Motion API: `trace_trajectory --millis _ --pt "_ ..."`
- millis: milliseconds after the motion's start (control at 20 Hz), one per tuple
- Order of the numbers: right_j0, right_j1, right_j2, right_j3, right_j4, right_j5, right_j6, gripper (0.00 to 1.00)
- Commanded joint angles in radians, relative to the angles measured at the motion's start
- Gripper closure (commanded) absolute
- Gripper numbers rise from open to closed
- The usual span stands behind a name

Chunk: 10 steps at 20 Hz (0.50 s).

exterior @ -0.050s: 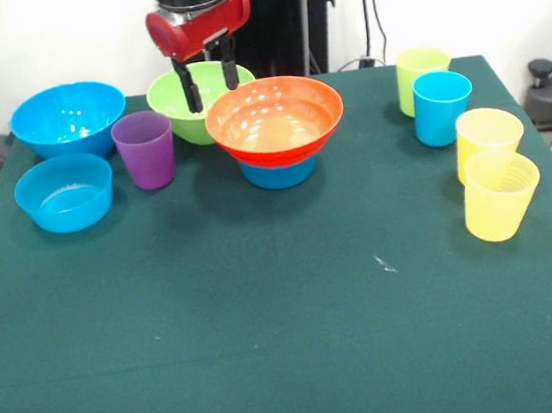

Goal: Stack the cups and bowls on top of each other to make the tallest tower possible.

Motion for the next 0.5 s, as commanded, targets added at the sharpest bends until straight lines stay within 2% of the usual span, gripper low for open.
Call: trace_trajectory --millis 50,350,500 --pt "-0.012 0.021 0.042 -0.036 -0.052 0.144 -0.368 0.00" --pt "-0.054 0.015 0.080 -0.051 -0.057 0.170 -0.406 0.00" --pt "-0.086 0.023 0.093 -0.074 -0.058 0.195 -0.459 0.00"
